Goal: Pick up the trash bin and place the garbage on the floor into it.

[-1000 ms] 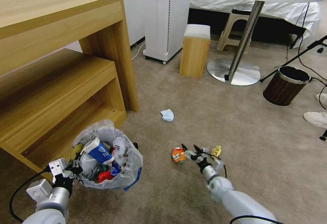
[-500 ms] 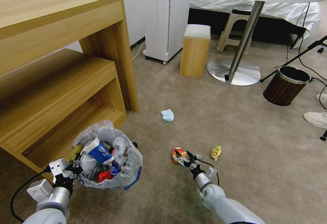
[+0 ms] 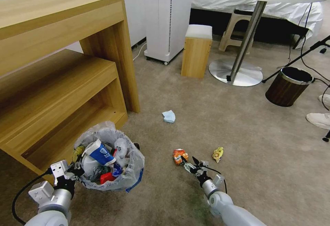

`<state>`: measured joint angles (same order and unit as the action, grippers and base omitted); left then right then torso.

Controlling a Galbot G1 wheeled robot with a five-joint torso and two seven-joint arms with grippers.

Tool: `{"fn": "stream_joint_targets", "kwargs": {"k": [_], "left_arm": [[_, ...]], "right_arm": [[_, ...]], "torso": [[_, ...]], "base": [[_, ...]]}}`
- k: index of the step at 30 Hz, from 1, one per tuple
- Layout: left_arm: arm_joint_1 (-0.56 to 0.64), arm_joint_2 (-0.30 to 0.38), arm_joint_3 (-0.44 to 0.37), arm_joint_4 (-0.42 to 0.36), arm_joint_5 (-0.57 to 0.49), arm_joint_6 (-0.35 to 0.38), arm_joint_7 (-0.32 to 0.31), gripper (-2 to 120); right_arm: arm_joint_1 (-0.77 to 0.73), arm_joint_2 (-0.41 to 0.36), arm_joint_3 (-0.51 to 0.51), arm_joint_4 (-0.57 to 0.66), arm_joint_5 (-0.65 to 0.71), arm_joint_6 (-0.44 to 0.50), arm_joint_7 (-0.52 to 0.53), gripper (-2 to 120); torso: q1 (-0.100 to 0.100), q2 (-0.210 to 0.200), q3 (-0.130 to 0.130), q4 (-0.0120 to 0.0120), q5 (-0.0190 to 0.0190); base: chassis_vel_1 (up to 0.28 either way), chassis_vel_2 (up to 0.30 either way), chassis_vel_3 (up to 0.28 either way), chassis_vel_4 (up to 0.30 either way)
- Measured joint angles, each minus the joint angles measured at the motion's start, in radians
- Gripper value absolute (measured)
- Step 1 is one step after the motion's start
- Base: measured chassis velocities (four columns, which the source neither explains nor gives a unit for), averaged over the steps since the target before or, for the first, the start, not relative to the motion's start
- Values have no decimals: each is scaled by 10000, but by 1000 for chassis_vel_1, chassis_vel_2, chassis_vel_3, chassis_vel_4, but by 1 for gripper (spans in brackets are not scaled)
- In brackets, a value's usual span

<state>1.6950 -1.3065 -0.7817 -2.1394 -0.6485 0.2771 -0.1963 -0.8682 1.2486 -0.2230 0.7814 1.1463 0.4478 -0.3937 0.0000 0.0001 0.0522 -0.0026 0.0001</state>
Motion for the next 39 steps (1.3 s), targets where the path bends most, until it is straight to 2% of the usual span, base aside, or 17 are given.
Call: {"fn": "stream_joint_targets", "kwargs": {"k": [11, 13, 19, 21, 22, 23, 25, 27, 29, 30, 32, 37, 39], "left_arm": [[30, 8, 21, -112, -31, -29, 4, 3], [31, -14, 50, -121, -32, -39, 8, 3], [55, -79, 76, -152, -27, -63, 25, 3], [52, -86, 76, -152, -22, -64, 27, 3], [43, -94, 76, -152, -22, -69, 31, 3], [43, -94, 76, -152, -22, -69, 31, 3], [42, -107, 84, -152, -22, -70, 32, 3], [38, -108, 88, -152, -21, -70, 33, 3], [24, -106, 98, -151, -17, -73, 38, 3], [24, -106, 98, -151, -17, -73, 38, 3], [19, -98, 105, -149, -15, -76, 41, 3], [26, -80, 101, -135, -12, -83, 45, 3], [33, -52, 80, -110, -12, -86, 46, 3]], "right_arm": [[322, 426, 14, -696, -366, 24, 20, 87], [462, 558, 17, -938, -561, 24, 58, 78], [652, 730, -45, -1239, -796, 59, 85, 68], [687, 730, -83, -1239, -821, 59, 122, 61], [709, 737, -111, -1258, -864, 70, 147, 52], [709, 737, -111, -1258, -864, 70, 147, 52], [718, 743, -137, -1271, -932, 111, 172, 43], [718, 743, -142, -1264, -951, 148, 199, 39], [692, 715, -152, -1190, -990, 221, 214, 30], [692, 715, -152, -1190, -990, 221, 214, 30], [611, 652, -167, -1075, -1018, 314, 215, 18], [458, 508, -221, -731, -1003, 405, 210, 11], [290, 218, -298, -154, -876, 434, 202, 6]], "torso": [[0, 0, 0, -1, 0], [0, 0, 0, -2, -2], [0, 0, 0, -1, -1], [0, 0, 0, 0, -1], [0, 0, 0, -2, 0], [0, 0, 0, -2, 0], [0, 0, 0, -1, -1], [0, 0, 0, -1, -1], [0, 1, -1, -1, -1], [0, 1, -1, -1, -1], [0, 1, -1, -2, -2], [0, 0, 0, 0, 2], [0, 0, 1, 0, 3]], "base": [[0, 0, 0, 0], [0, 0, 0, 0], [0, 0, 0, 0], [0, 0, 0, 0], [0, 0, 0, 0], [0, 0, 0, 0], [0, 0, 0, 0], [0, 0, 0, 0], [0, 0, 0, 0], [0, 0, 0, 0], [0, 0, 0, 0], [0, 0, 0, 0], [0, 0, 0, 0]]}}
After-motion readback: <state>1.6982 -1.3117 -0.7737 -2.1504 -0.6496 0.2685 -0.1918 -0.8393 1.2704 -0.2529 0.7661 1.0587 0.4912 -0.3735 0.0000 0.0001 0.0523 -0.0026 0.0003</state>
